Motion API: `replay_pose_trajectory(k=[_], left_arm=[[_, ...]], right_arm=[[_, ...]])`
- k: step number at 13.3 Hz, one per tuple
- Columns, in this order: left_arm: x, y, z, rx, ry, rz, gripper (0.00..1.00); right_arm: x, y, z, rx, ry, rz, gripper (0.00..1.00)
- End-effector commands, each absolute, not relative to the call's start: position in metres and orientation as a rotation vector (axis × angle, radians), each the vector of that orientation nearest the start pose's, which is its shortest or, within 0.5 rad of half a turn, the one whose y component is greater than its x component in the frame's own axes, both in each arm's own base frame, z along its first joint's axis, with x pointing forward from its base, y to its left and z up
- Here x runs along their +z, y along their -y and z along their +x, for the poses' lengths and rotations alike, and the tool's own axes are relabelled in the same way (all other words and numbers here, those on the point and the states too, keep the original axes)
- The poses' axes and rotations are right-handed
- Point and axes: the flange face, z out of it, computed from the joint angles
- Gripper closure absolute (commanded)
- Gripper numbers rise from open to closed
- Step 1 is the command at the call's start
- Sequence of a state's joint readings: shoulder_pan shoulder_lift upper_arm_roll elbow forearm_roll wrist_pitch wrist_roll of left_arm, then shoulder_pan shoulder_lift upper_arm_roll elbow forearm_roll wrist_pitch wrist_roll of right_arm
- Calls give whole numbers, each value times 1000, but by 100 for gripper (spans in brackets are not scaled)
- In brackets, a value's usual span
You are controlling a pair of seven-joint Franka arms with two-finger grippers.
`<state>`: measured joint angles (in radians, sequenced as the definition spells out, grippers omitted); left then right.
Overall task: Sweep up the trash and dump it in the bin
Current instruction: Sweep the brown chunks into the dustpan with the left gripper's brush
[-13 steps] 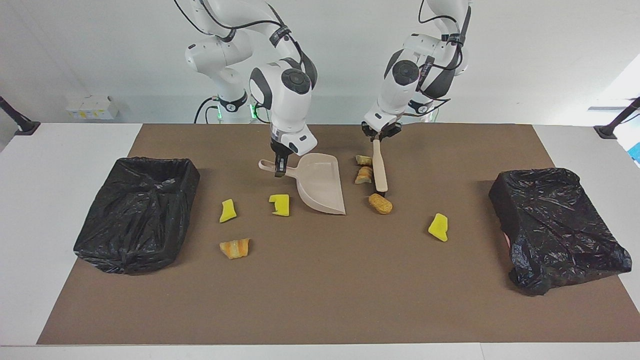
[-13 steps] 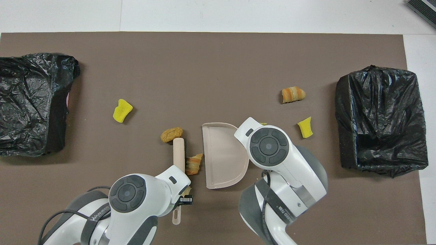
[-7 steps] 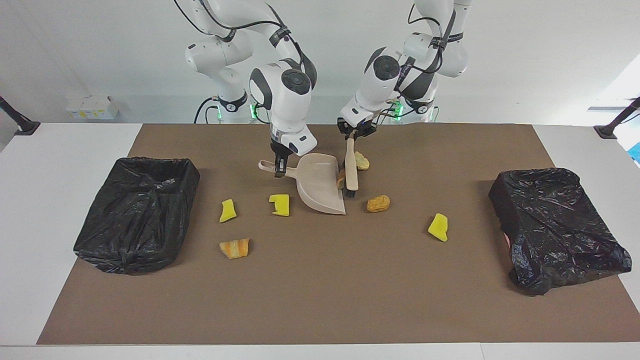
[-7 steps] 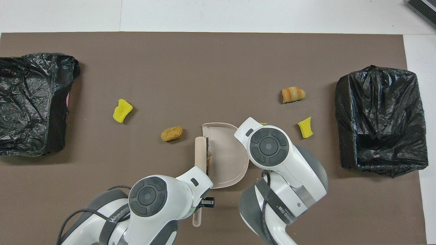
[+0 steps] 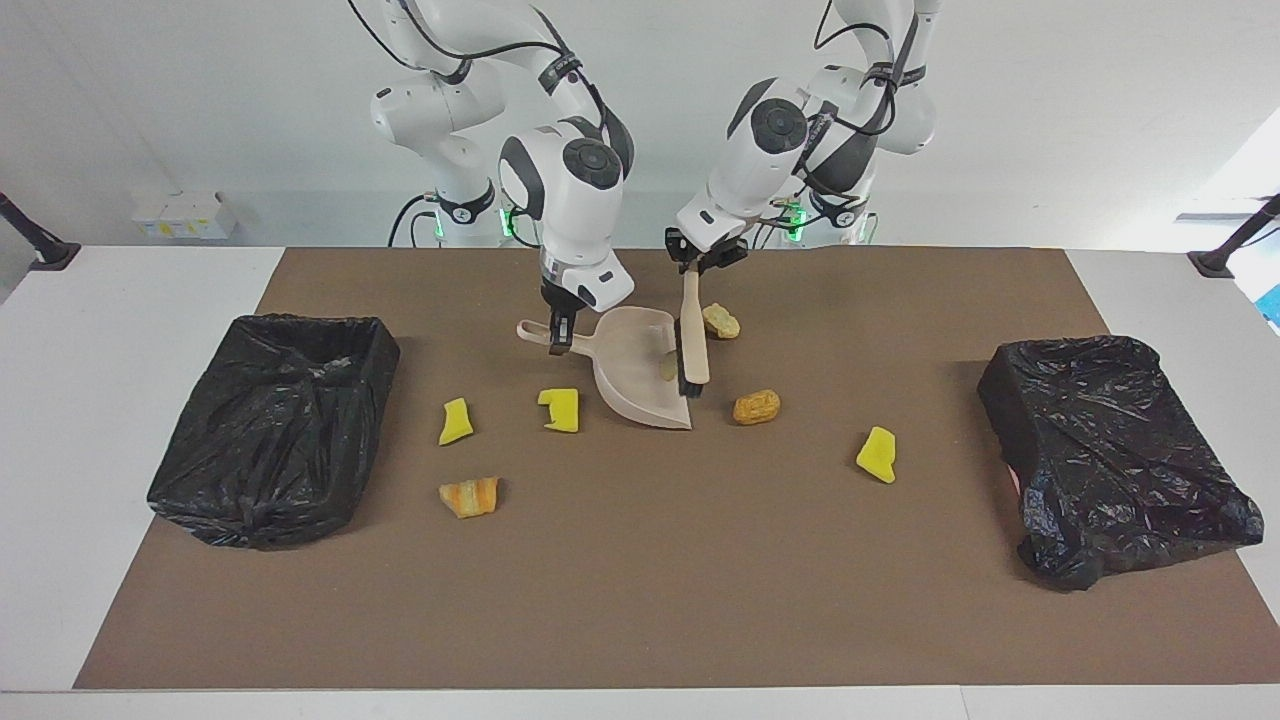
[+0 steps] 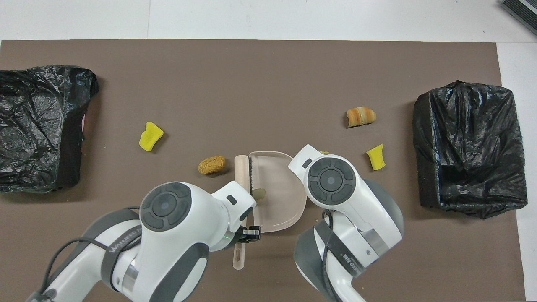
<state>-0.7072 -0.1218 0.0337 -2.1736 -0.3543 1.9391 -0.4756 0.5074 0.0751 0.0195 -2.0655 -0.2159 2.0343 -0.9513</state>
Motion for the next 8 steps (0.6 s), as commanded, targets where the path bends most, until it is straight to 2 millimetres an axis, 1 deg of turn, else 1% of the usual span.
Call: replay_pose_trajectory(k=[1, 3, 4, 5, 7, 8], left_arm=[[461, 318, 367, 551, -54, -3273, 100], [461, 309, 354, 623, 152, -3166, 100], [458, 305, 348, 647, 247, -3128, 100], [456, 300, 342, 635, 288, -3110, 100], [445, 288, 319, 636, 400, -3062, 100], [438, 289, 309, 641, 484, -3017, 100]], right_arm=[[387, -267, 480, -189, -2144, 2050, 100], [387, -267, 480, -189, -2144, 2050, 100], [387, -267, 480, -191, -2144, 2050, 100], [387, -267, 480, -189, -2144, 2050, 100], [387, -267, 480, -189, -2144, 2050, 100], [387, -267, 480, -189, -2144, 2050, 100]])
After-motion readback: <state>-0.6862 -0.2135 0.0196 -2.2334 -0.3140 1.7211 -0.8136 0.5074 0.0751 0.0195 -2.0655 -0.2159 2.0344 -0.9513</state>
